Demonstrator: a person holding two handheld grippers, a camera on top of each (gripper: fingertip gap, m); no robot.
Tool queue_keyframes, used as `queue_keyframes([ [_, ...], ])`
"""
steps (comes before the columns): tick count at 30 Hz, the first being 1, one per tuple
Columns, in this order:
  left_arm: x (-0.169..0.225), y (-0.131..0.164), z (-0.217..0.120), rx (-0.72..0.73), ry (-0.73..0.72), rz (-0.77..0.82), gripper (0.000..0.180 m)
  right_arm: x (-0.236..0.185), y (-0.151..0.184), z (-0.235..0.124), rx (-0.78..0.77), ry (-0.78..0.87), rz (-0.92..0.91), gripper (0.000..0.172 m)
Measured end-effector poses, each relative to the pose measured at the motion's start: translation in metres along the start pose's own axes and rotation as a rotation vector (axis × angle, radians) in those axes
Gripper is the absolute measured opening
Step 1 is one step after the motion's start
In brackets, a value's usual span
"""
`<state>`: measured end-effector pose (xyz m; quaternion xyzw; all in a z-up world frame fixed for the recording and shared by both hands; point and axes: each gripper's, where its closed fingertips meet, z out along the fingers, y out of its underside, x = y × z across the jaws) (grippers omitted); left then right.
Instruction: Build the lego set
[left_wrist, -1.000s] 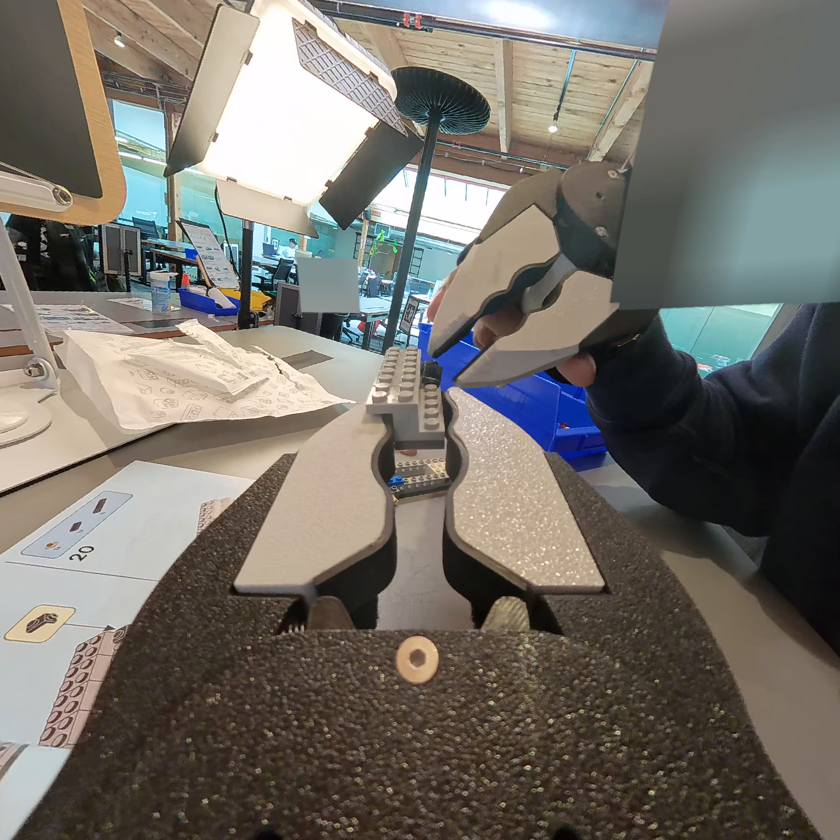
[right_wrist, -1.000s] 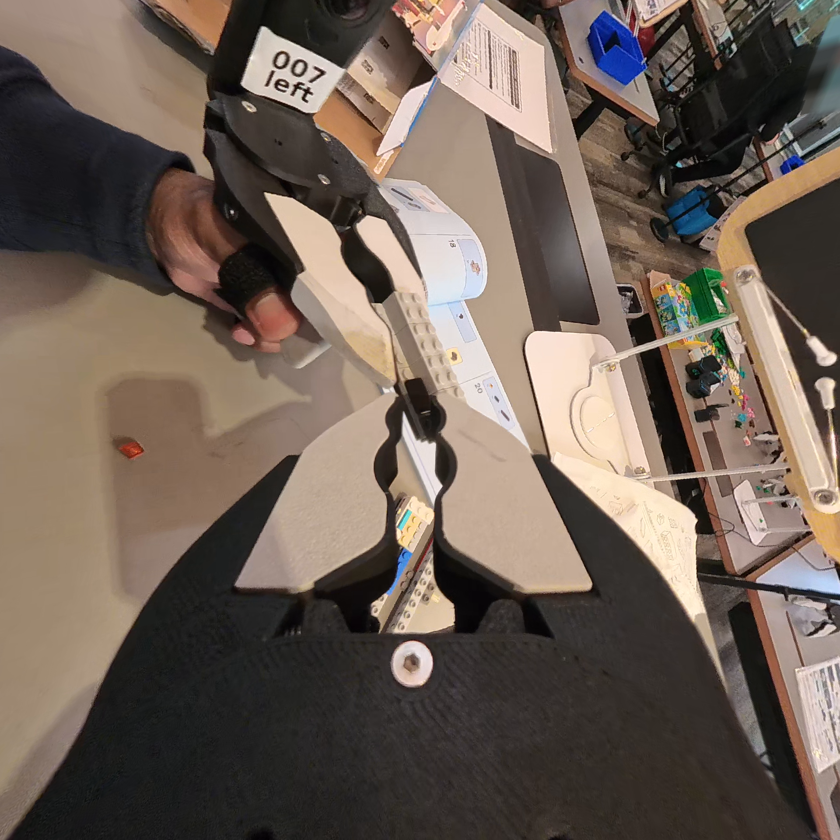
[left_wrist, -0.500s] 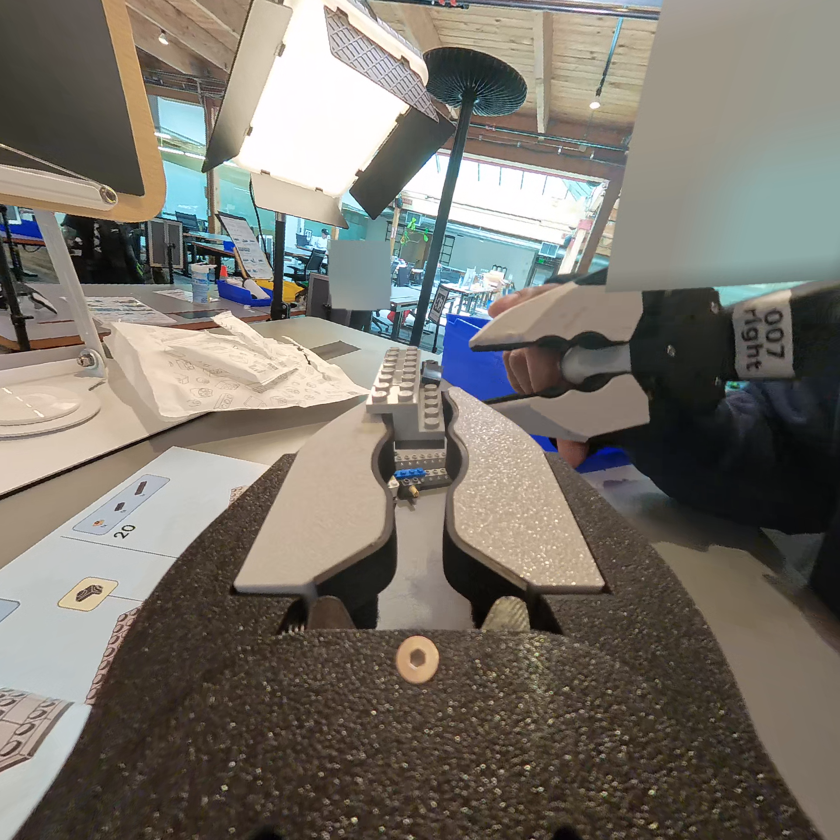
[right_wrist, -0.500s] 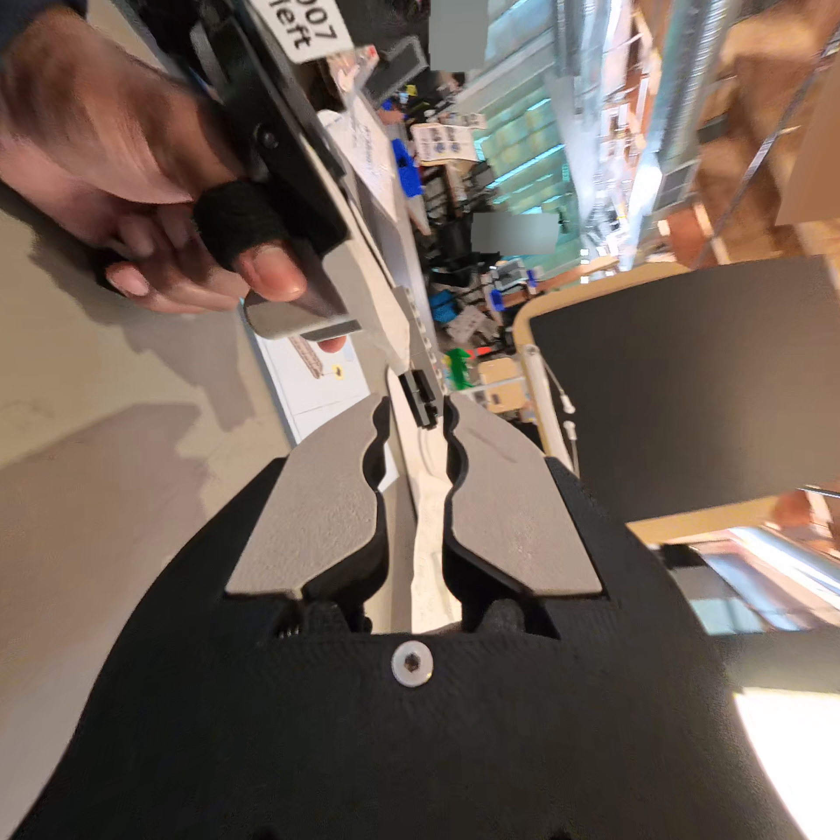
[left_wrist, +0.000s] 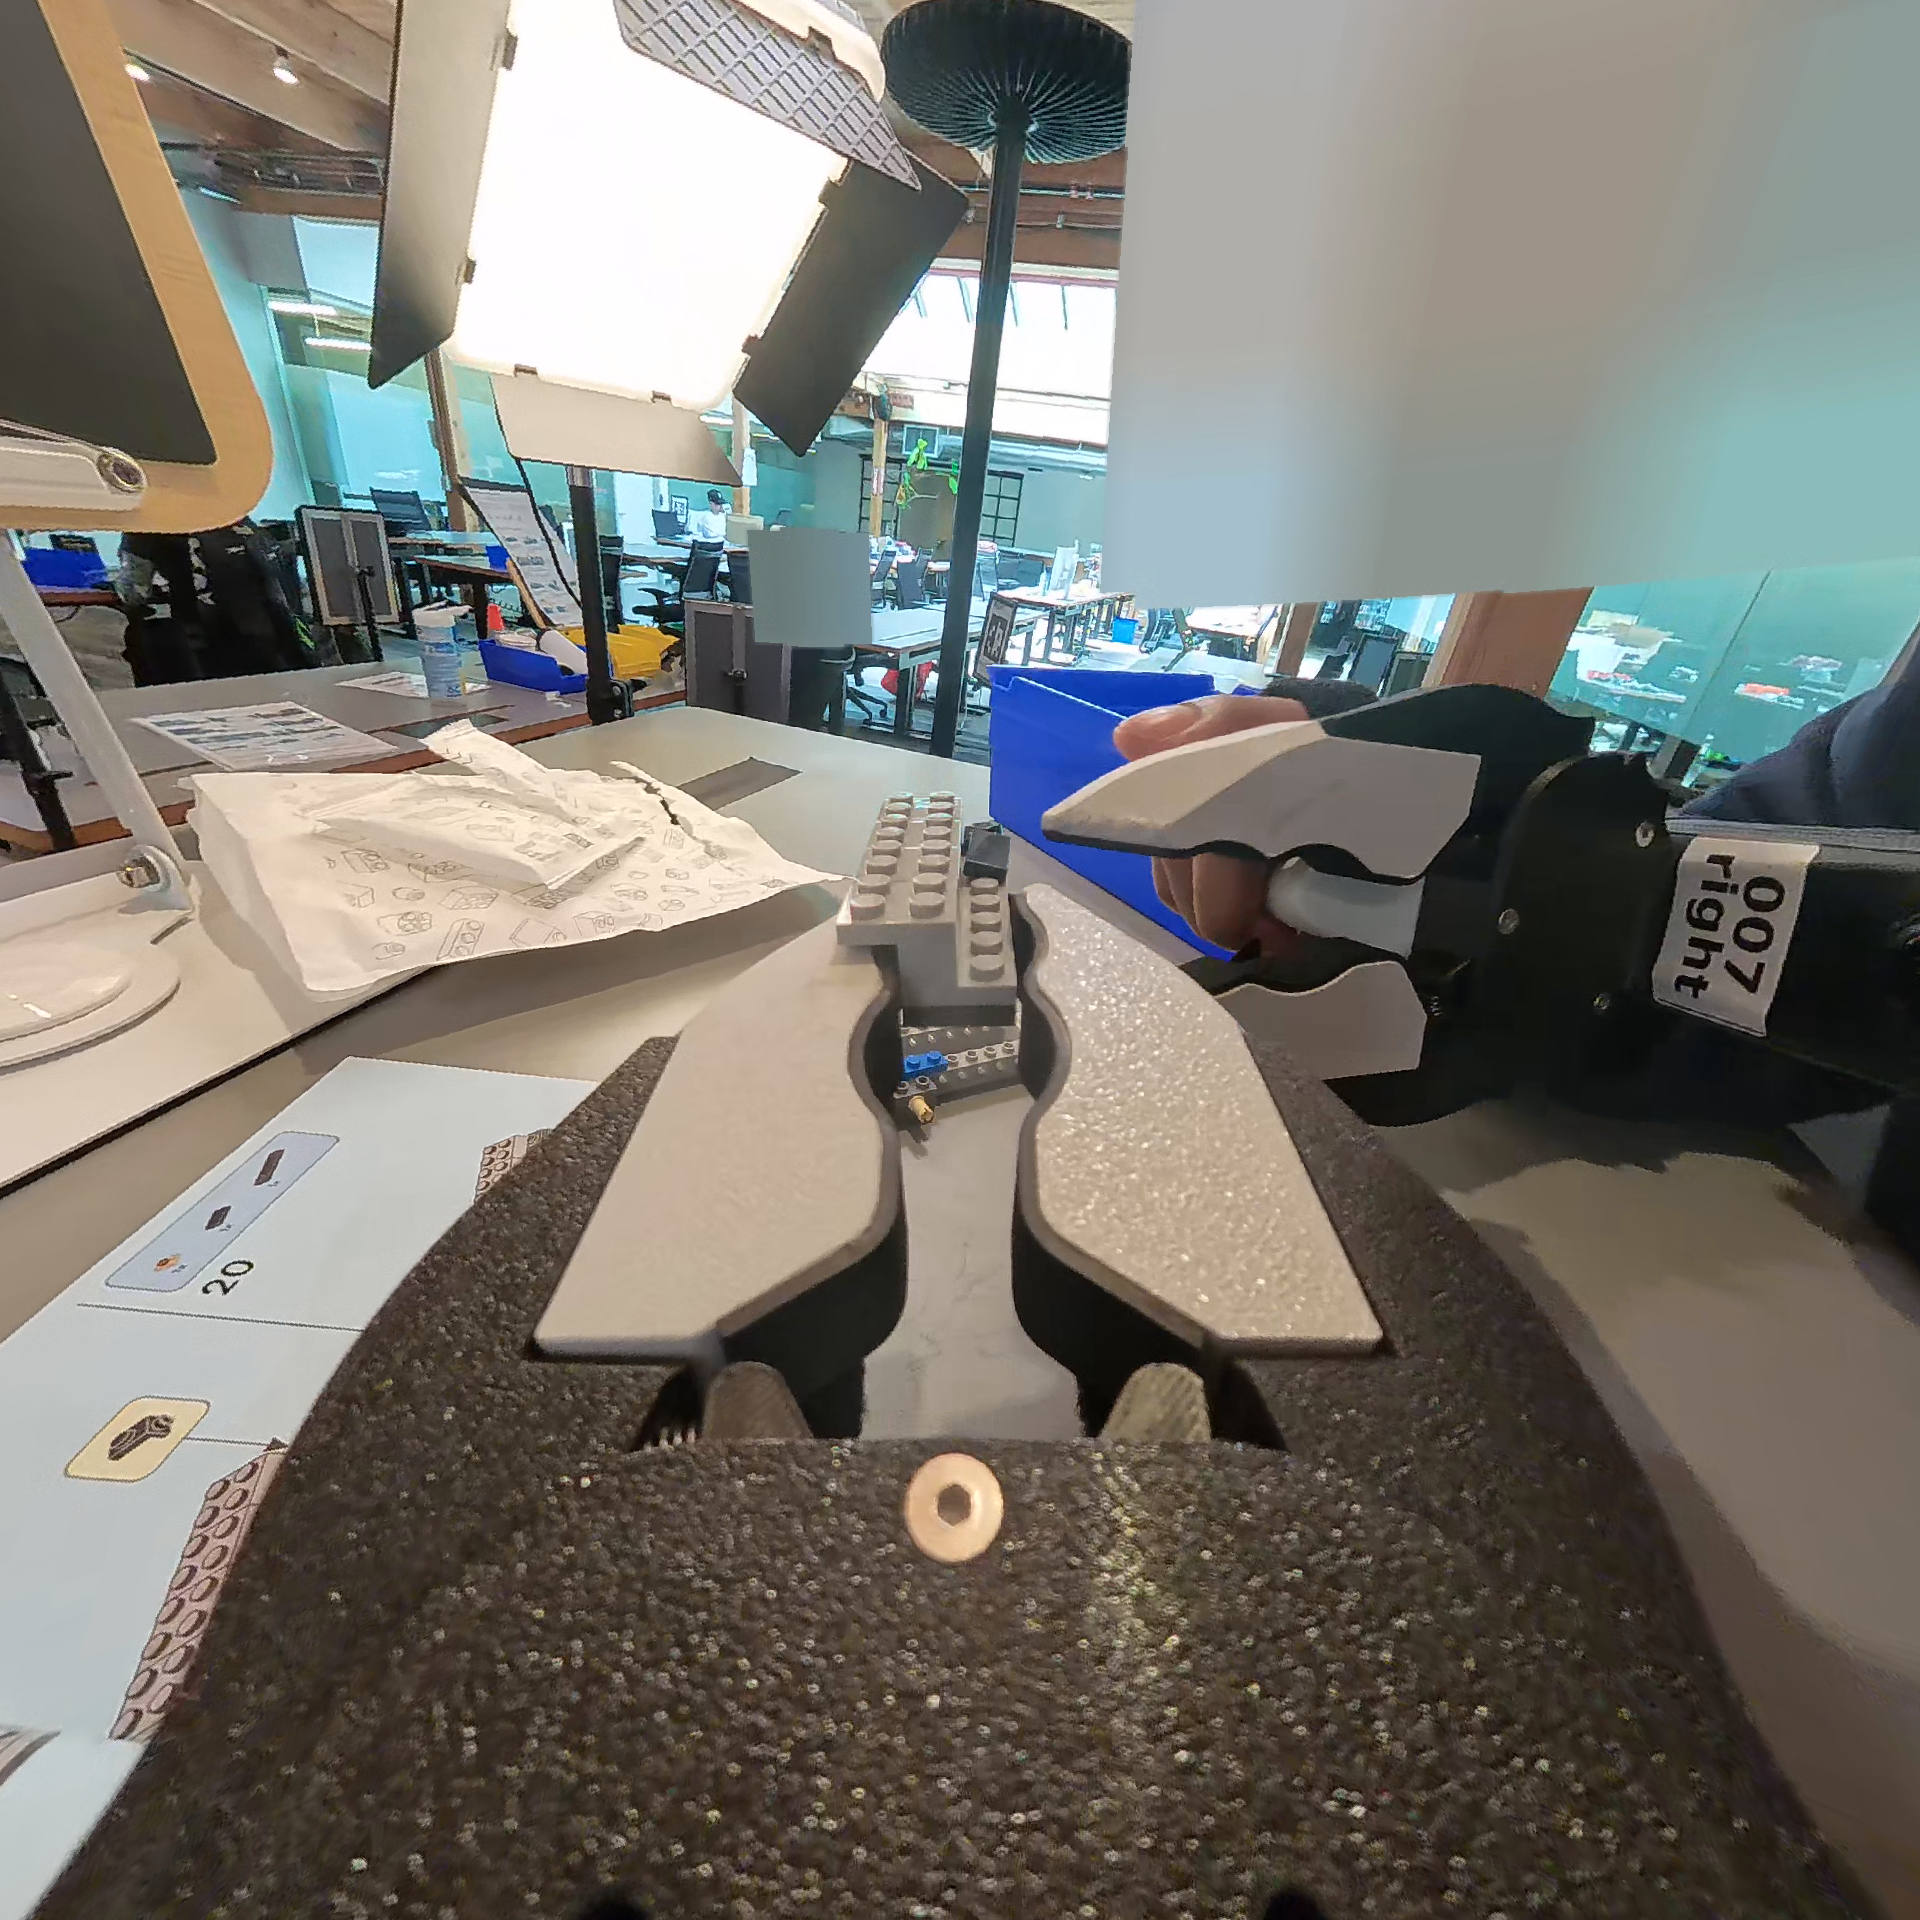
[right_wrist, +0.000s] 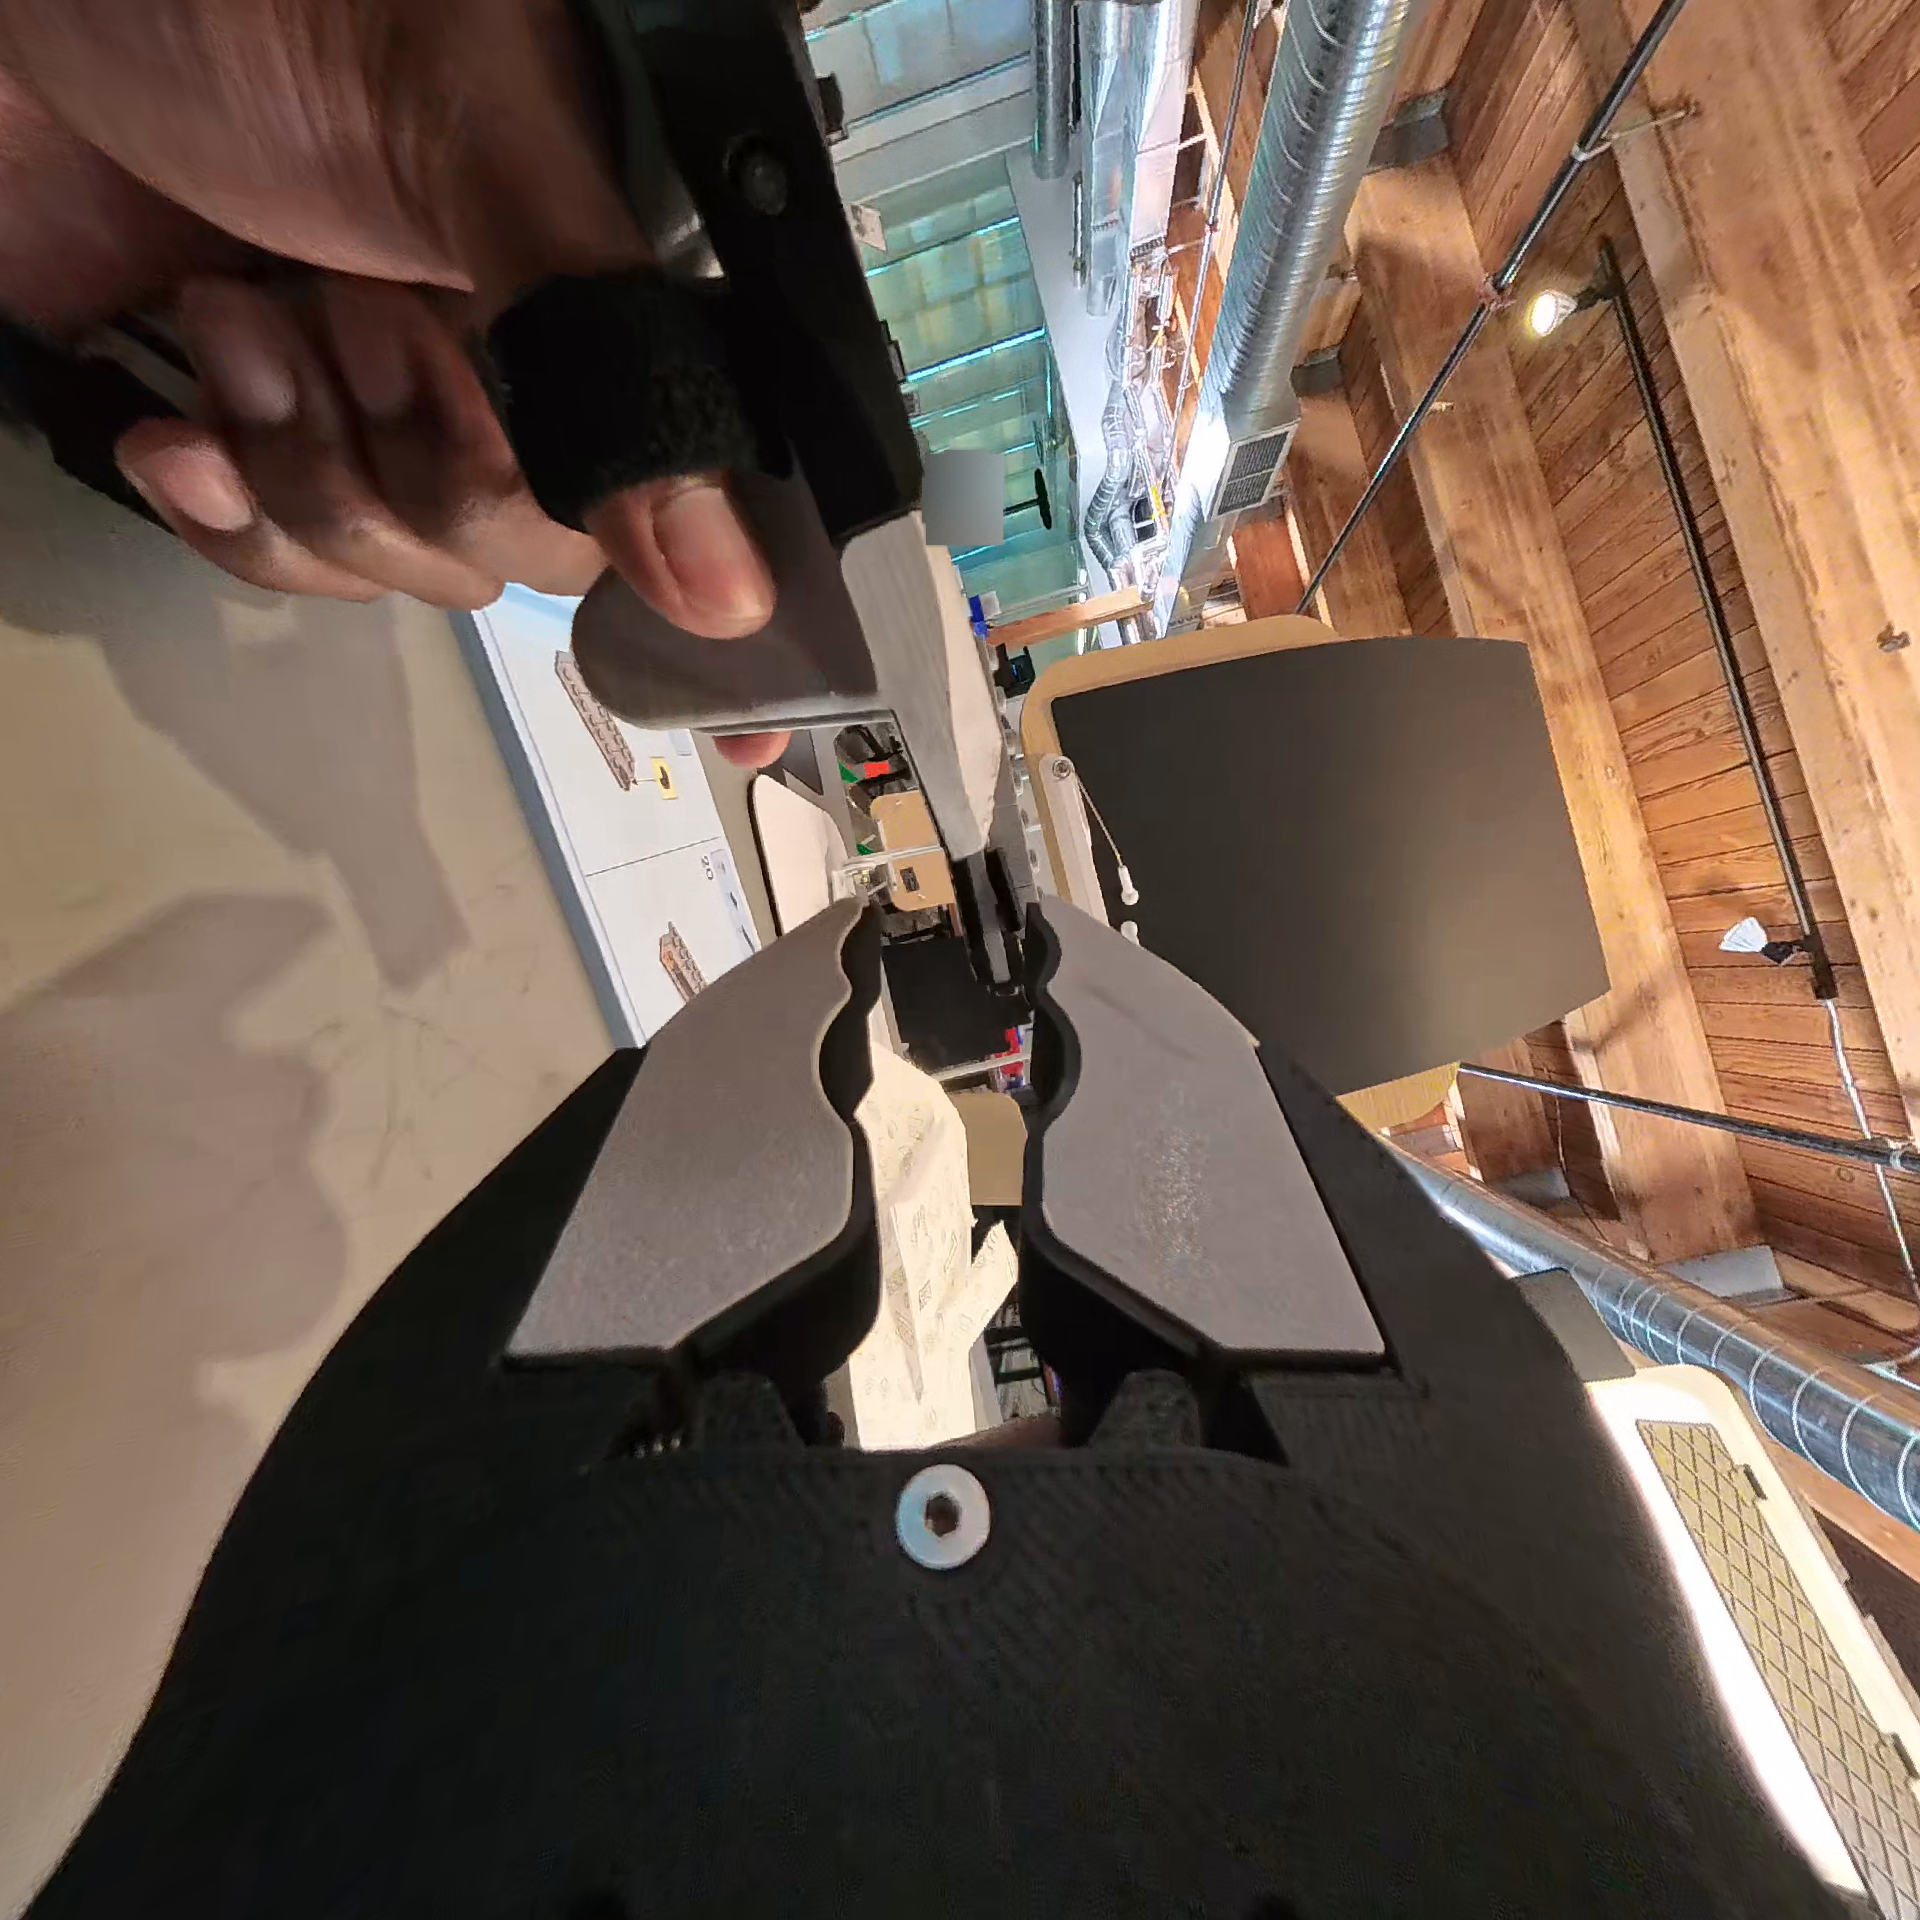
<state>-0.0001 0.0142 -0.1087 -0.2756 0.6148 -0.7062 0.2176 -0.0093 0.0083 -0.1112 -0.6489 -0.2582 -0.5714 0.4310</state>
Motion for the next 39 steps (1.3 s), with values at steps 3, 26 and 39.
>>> queue_keyframes([
  [3, 0.003, 0.002, 0.001, -0.017, 0.009, 0.016, 0.017, 0.000, -0.001, 0.001, -0.010, -0.006, 0.004, 0.028],
  [26, 0.012, 0.002, 0.003, -0.007, 0.075, -0.077, 0.018, 0.001, 0.002, 0.003, -0.014, -0.021, 0.035, 0.010],
  [39, 0.014, 0.002, 0.005, 0.000, 0.089, -0.117, 0.018, 0.000, 0.003, 0.001, 0.004, -0.099, 0.105, 0.010],
])
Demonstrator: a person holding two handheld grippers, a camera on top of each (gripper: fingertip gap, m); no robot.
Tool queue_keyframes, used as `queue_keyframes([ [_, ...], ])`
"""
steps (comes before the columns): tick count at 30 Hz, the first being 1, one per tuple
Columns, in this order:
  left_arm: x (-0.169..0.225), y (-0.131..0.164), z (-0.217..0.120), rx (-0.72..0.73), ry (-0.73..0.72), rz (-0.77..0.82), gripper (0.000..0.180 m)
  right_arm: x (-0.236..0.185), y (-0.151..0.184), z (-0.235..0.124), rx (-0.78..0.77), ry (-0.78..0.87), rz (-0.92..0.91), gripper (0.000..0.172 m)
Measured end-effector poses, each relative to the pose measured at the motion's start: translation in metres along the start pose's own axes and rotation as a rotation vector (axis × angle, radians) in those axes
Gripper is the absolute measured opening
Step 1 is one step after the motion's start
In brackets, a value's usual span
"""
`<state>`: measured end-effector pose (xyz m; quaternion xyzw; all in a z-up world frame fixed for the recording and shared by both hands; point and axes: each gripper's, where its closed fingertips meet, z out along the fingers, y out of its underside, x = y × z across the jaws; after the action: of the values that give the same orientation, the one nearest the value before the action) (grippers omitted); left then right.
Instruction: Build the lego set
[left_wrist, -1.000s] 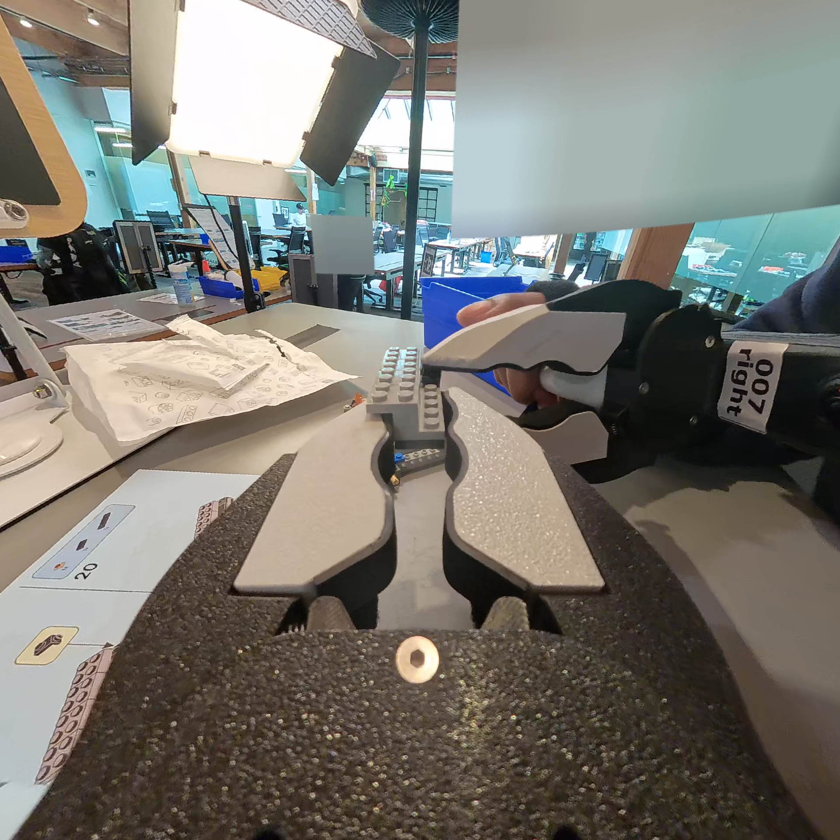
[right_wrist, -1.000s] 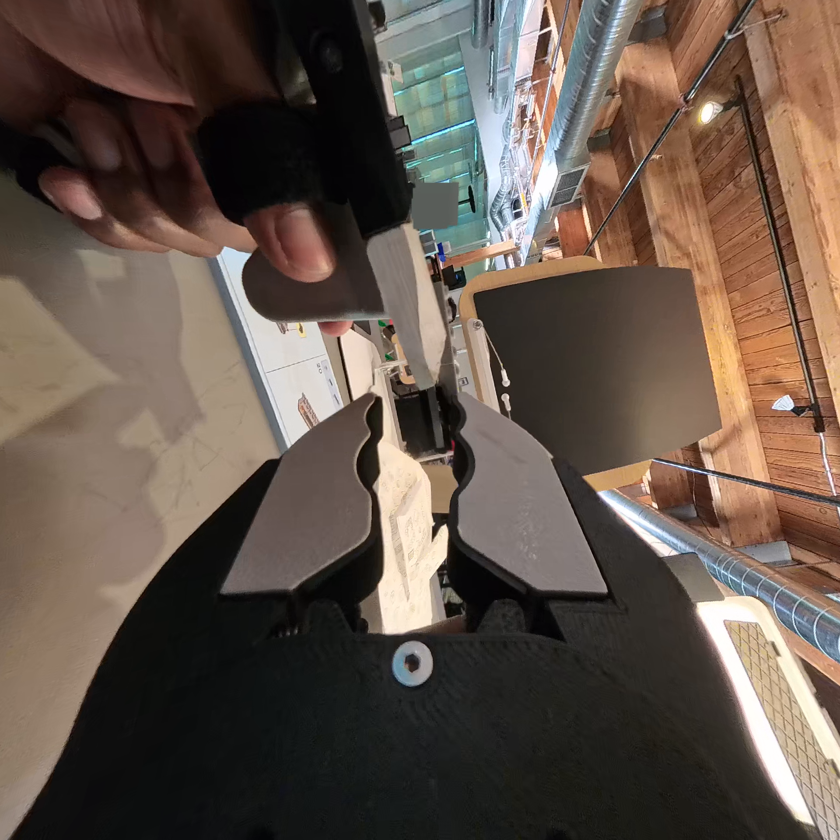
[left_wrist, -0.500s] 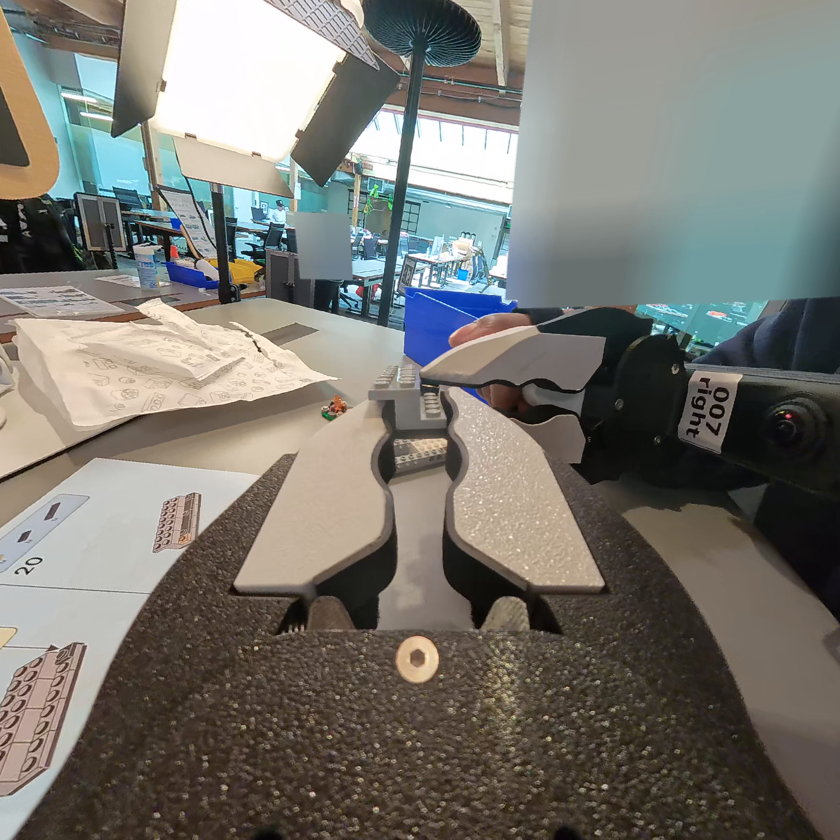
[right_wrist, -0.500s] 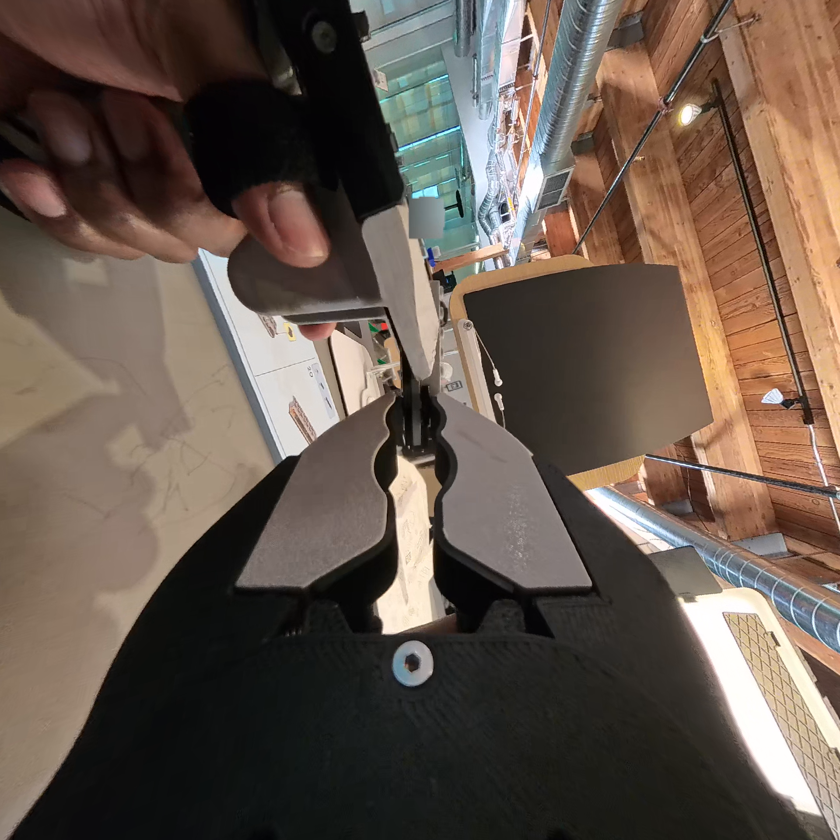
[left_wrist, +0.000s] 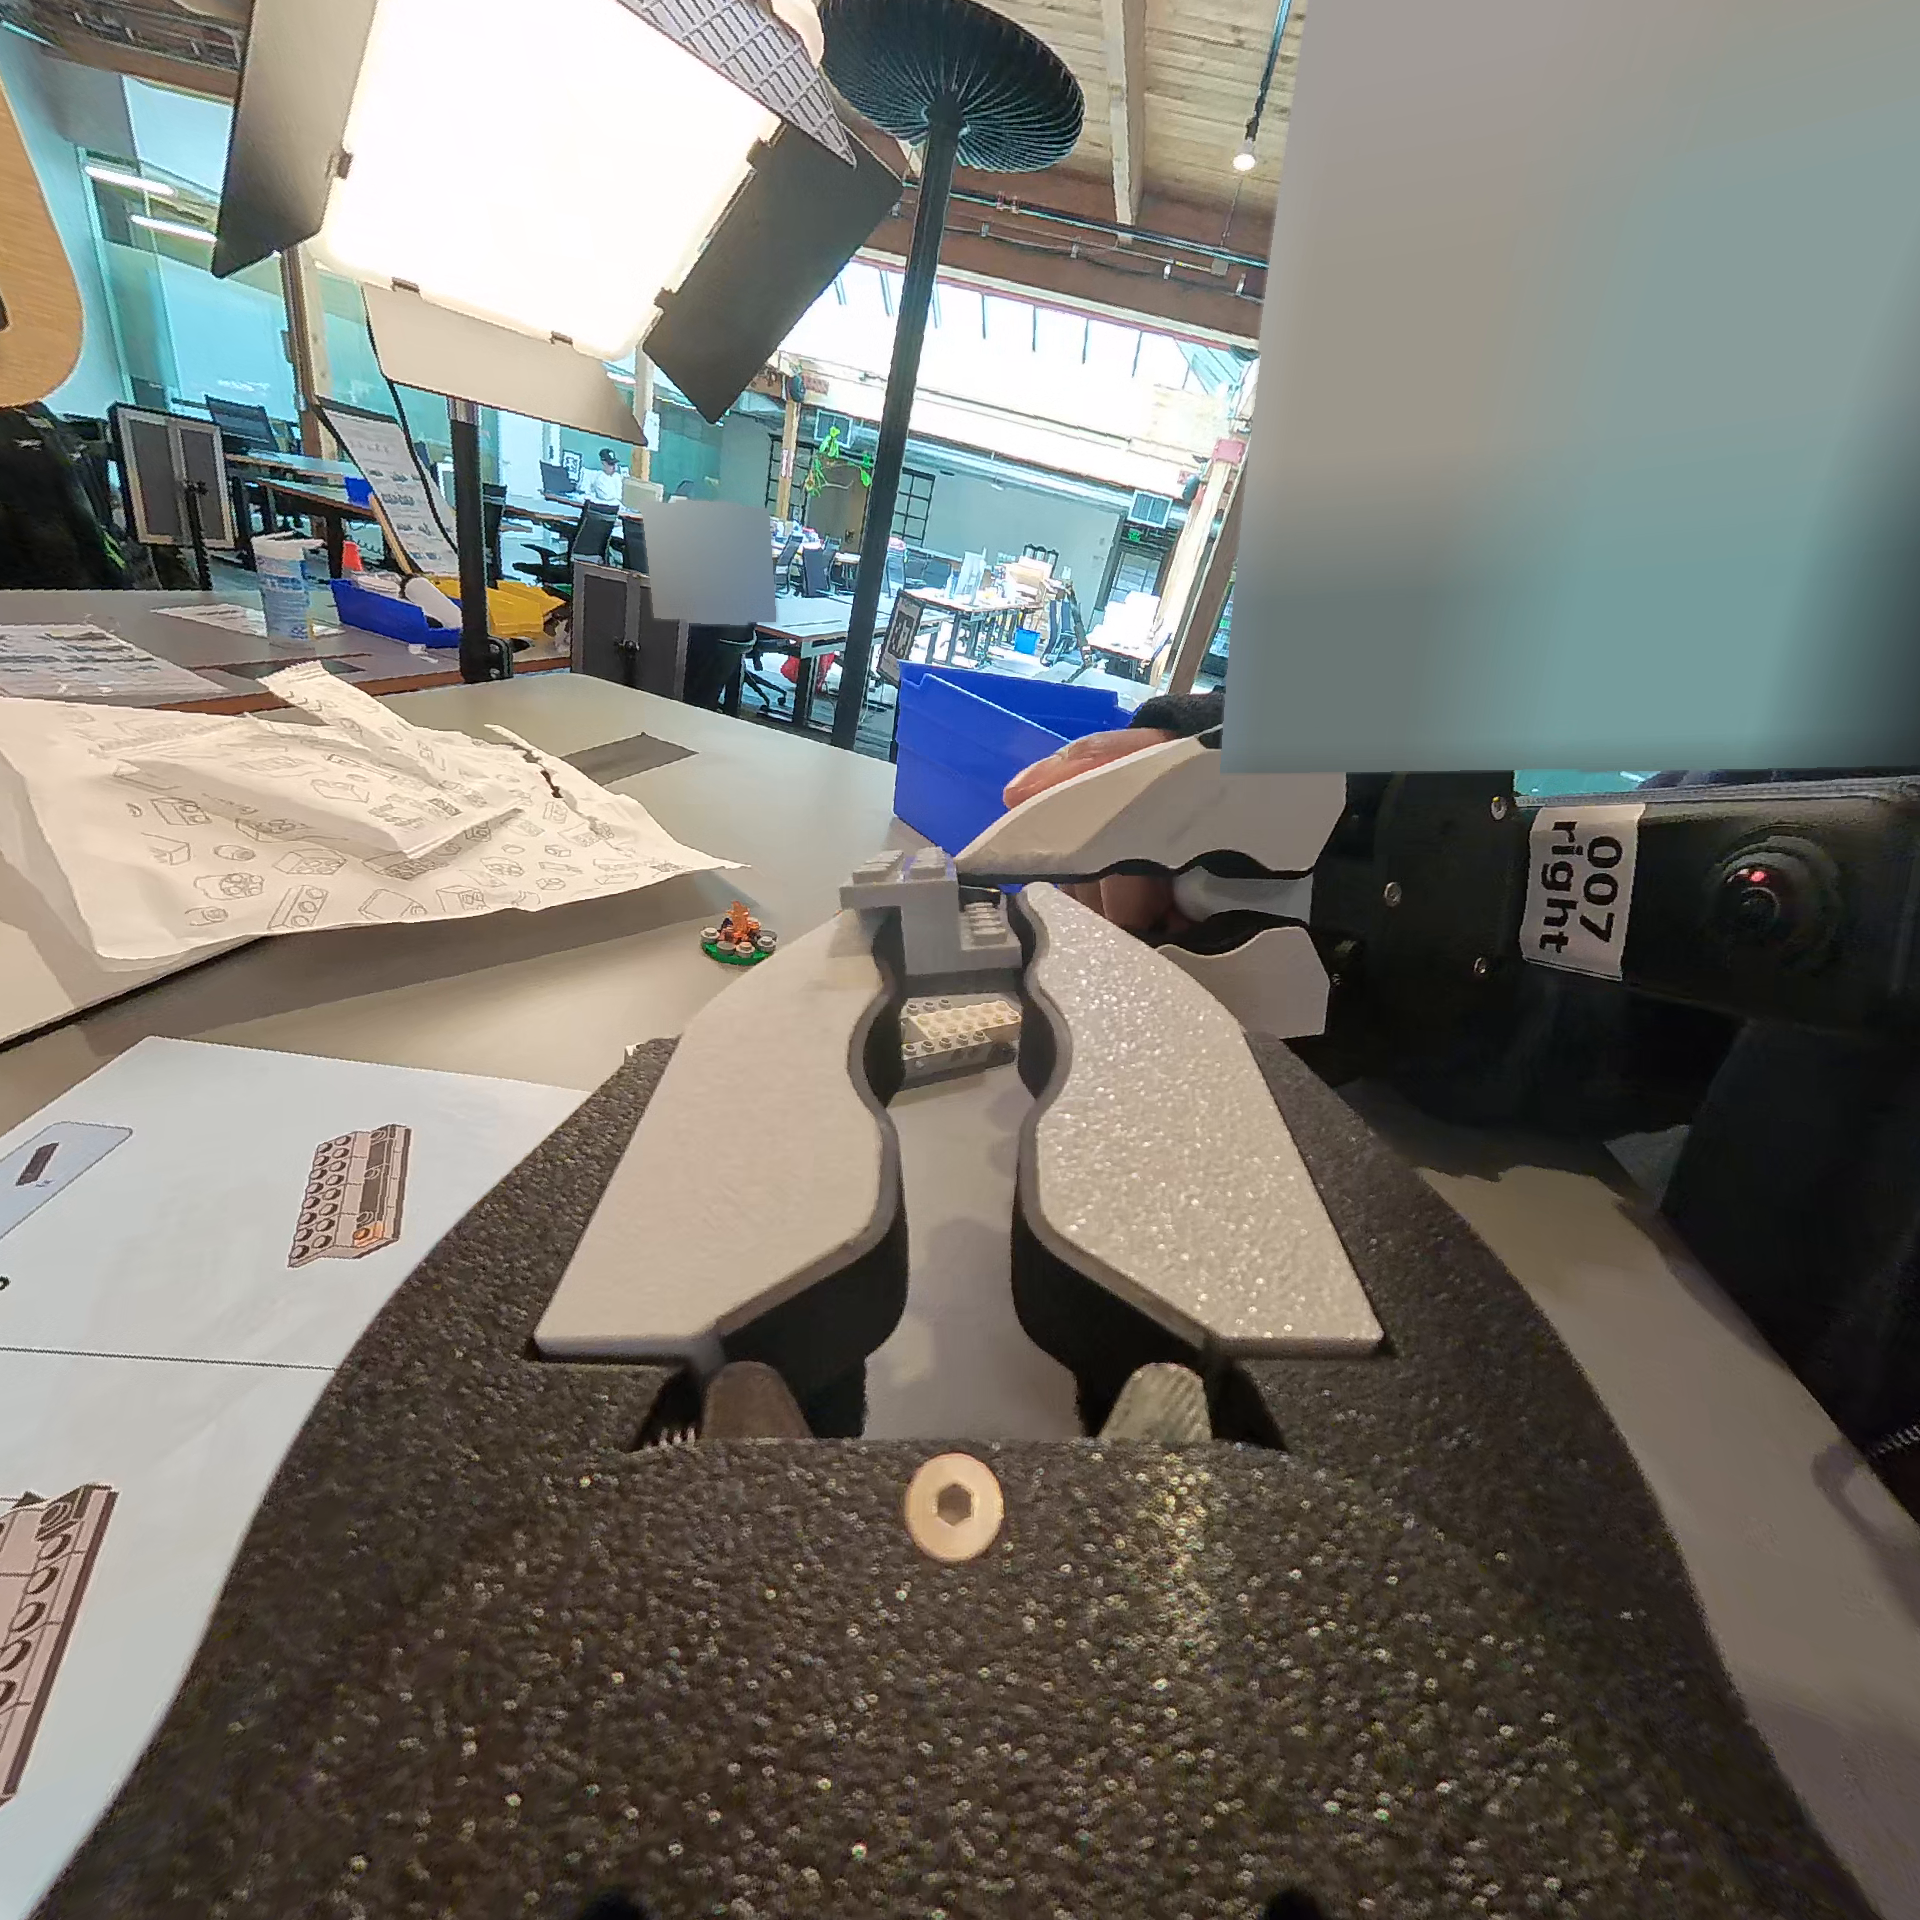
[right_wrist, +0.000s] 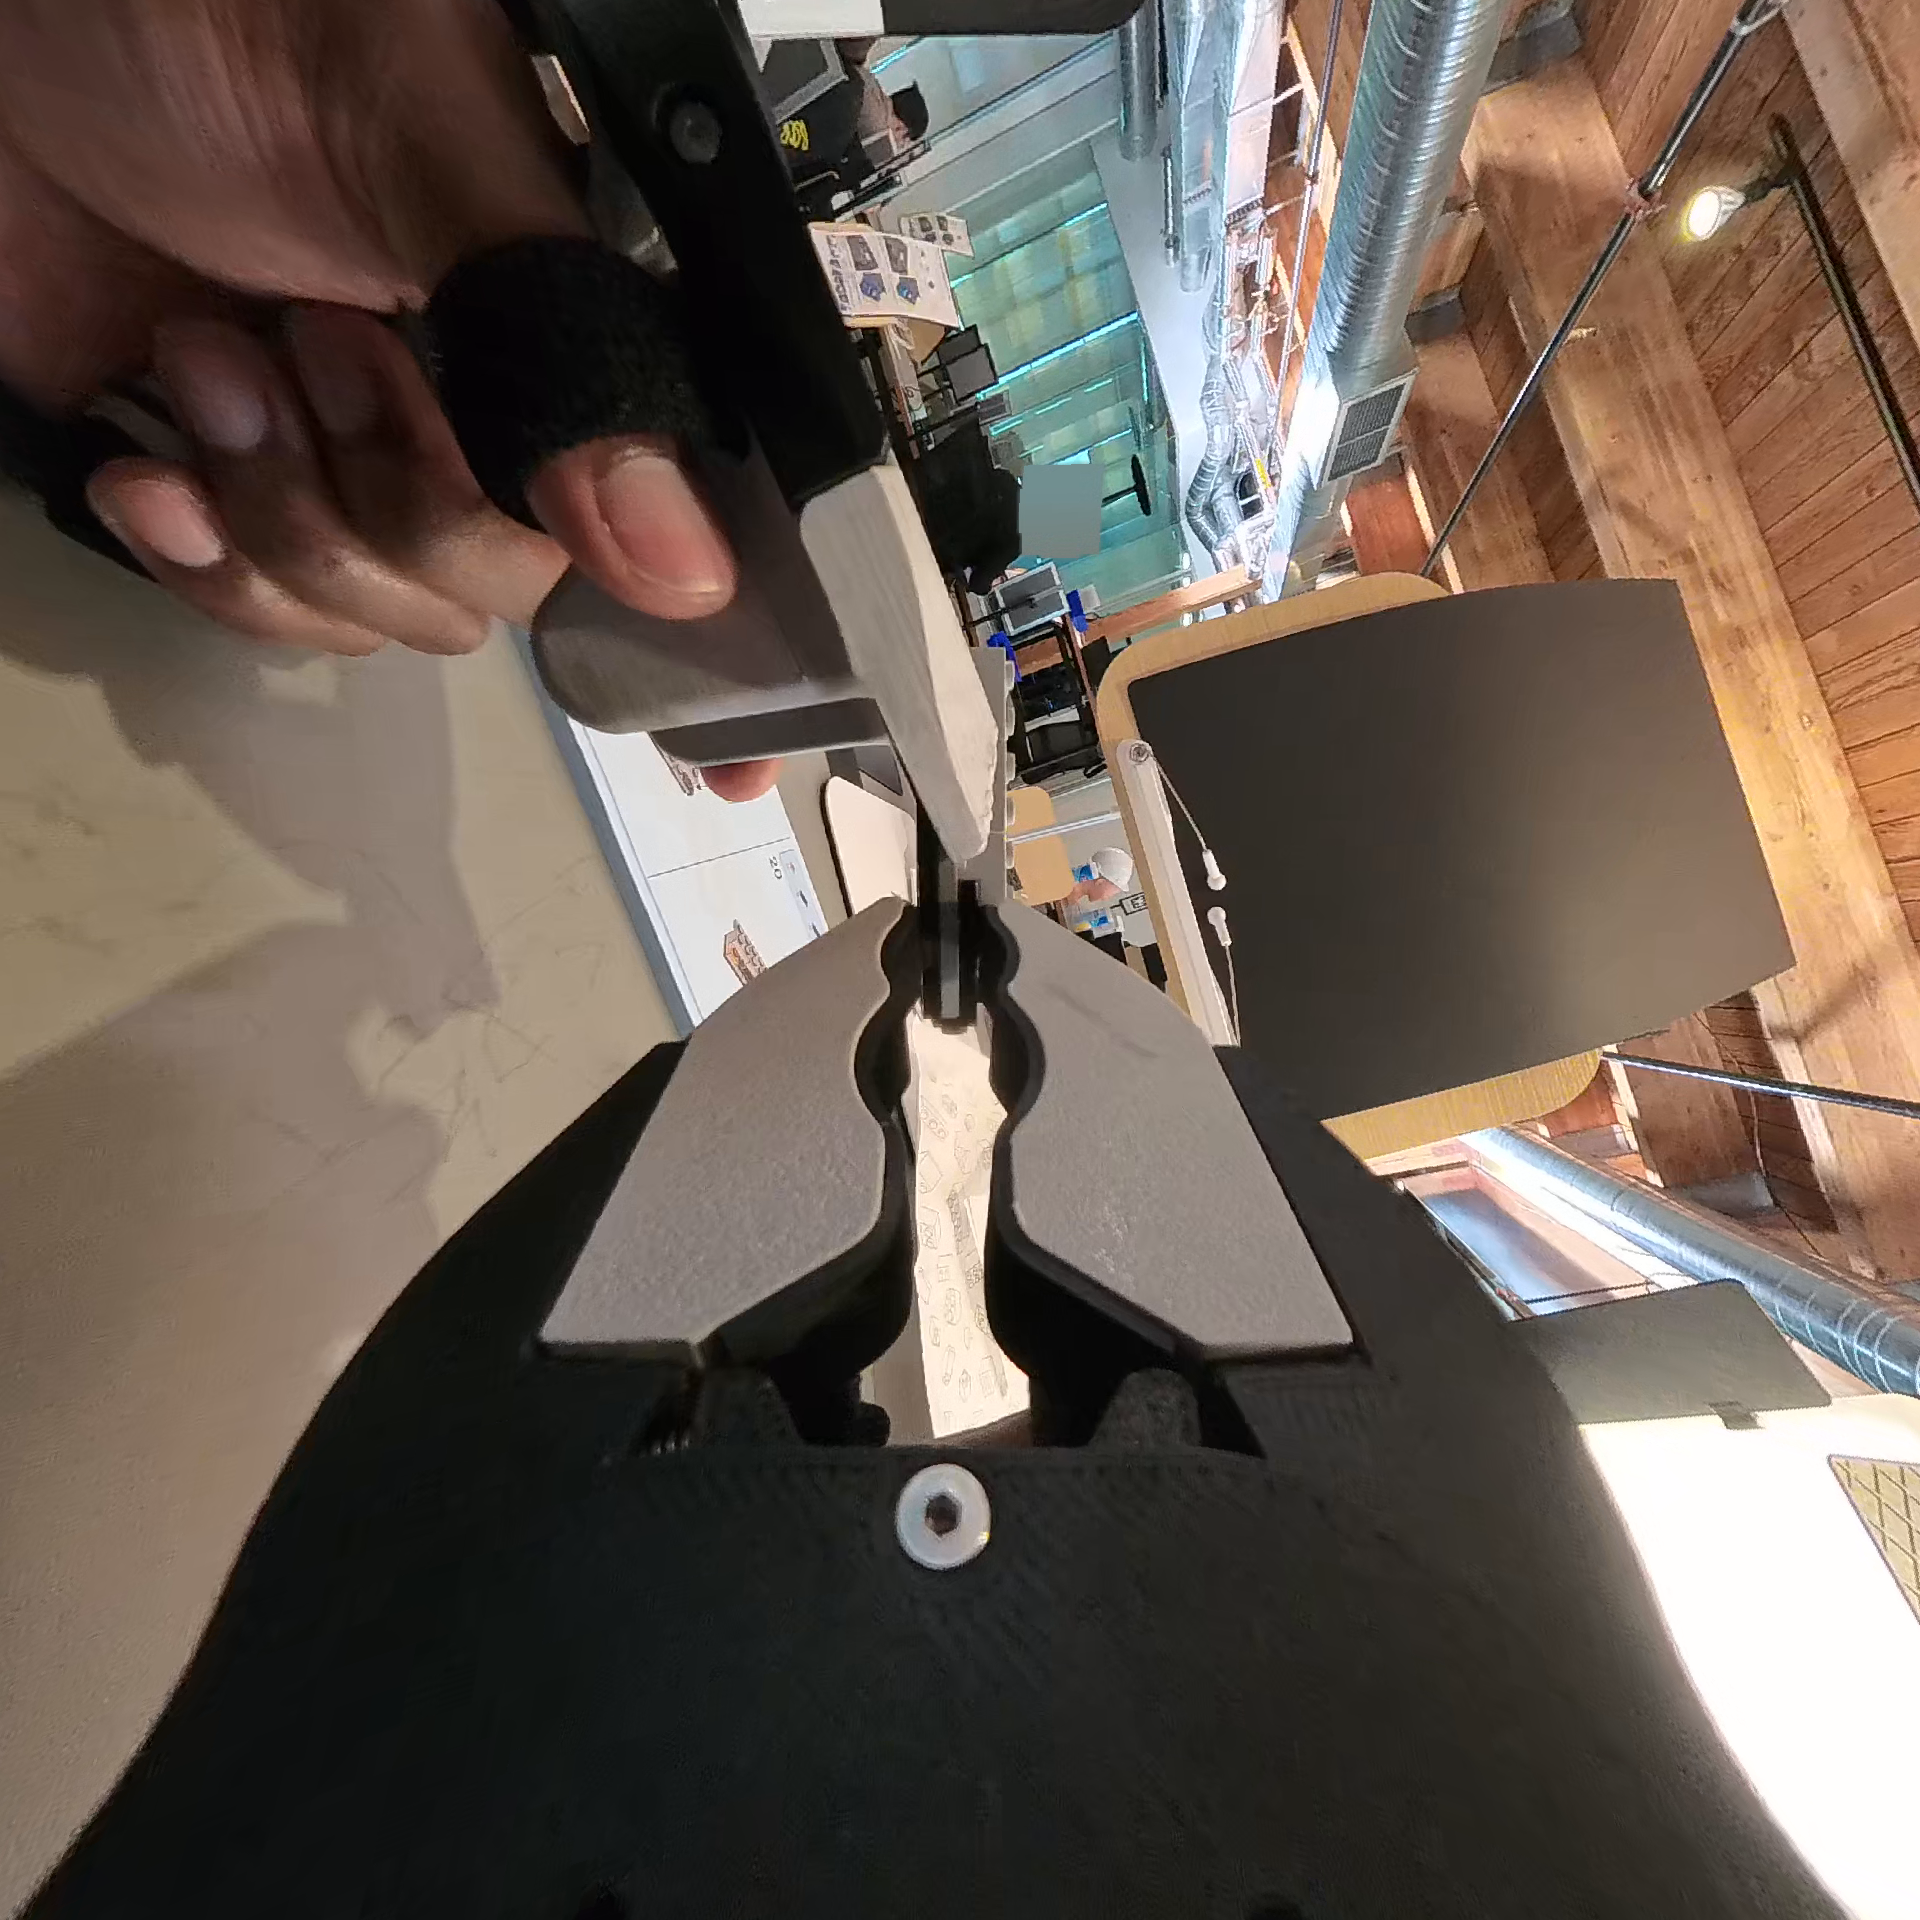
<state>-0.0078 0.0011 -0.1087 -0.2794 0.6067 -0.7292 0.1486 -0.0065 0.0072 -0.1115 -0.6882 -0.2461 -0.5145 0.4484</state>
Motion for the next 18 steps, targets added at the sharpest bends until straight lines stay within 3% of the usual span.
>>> queue_keyframes([
  [18, 0.0044, 0.0008, 0.0042, 0.007, 0.022, -0.027, 0.021, 0.0048, -0.0019, -0.0009, 0.023, 0.016, 0.053, 0.010],
])
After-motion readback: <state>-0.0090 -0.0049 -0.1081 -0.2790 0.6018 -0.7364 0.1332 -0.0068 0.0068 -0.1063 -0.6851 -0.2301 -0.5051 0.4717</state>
